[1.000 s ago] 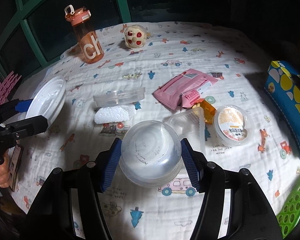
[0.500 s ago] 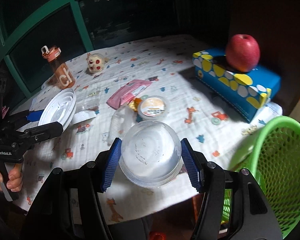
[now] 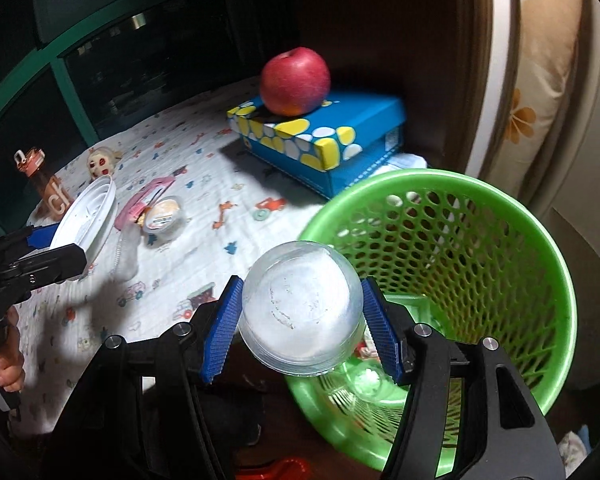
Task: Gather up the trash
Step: 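Carry the lid and bowl over the green wastebasket and open both grippers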
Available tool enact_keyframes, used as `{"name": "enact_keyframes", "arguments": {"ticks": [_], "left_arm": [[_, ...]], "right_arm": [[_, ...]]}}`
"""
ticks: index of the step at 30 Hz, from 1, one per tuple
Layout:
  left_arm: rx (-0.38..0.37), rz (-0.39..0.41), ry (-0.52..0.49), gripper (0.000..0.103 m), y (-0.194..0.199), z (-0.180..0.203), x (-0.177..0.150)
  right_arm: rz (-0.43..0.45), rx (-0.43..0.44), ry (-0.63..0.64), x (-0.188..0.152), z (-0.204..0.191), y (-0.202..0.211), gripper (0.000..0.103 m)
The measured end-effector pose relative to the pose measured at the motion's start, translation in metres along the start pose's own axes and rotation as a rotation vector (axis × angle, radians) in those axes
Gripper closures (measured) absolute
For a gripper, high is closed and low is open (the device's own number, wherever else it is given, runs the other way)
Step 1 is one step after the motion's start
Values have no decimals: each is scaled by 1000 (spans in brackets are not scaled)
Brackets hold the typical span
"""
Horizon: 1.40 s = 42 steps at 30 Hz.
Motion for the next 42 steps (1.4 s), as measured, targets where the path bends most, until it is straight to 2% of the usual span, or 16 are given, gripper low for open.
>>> {"name": "enact_keyframes", "arguments": {"ticks": [7, 18, 21, 42], "left_arm": [[-40, -36, -45, 14, -27, 29, 14], [-84, -80, -93, 14, -64, 61, 29], [-94, -94, -105, 14, -76, 70, 31], [-164, -204, -159, 13, -137, 125, 20]], "right_arm": [[-30, -62, -62, -12, 45, -8, 43], [-68, -109, -142, -29, 88, -19, 42], [-61, -117, -161, -34, 97, -15, 35], [14, -139, -278, -47, 141, 30, 33]]}}
Point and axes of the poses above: each gripper's, at about its wrist camera, not at the fingertips, and y roughly against the way its jaws point, z to its right, x to its top, the point moved 4 cm from there along -y, roughly the way its jaws point, and after that the axes turned 12 degrees about -x, right-handed, at the moved point
